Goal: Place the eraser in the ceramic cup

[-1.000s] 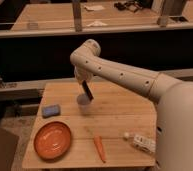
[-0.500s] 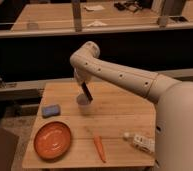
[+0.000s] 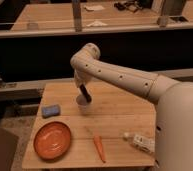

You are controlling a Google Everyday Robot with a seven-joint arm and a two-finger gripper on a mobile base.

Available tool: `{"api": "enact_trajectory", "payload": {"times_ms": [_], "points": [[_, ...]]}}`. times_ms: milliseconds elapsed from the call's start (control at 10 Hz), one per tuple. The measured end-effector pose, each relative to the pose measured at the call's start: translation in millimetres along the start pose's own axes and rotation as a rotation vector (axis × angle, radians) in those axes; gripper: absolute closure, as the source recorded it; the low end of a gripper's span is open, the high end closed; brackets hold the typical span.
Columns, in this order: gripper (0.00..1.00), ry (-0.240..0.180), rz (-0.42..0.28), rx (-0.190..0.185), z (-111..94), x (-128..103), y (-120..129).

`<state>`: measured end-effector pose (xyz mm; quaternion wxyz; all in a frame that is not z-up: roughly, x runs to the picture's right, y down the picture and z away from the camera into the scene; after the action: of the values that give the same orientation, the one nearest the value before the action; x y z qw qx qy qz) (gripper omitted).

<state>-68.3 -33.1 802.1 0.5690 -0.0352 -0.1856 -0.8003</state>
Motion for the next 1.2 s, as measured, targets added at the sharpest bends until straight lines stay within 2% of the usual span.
{"api": "enact_trajectory", "payload": {"times_ms": [100, 600, 900, 1200], "points": [[0.48, 0.0, -0.001, 0.001, 0.3, 0.0, -0.6], [0.48, 0.002, -0.008, 0.005, 0.4, -0.8, 3.4], [0.38, -0.002, -0.002, 0.012, 0.6, -1.6, 3.5], [0.38, -0.006, 0.009, 0.02, 0.3, -2.9, 5.5]]}}
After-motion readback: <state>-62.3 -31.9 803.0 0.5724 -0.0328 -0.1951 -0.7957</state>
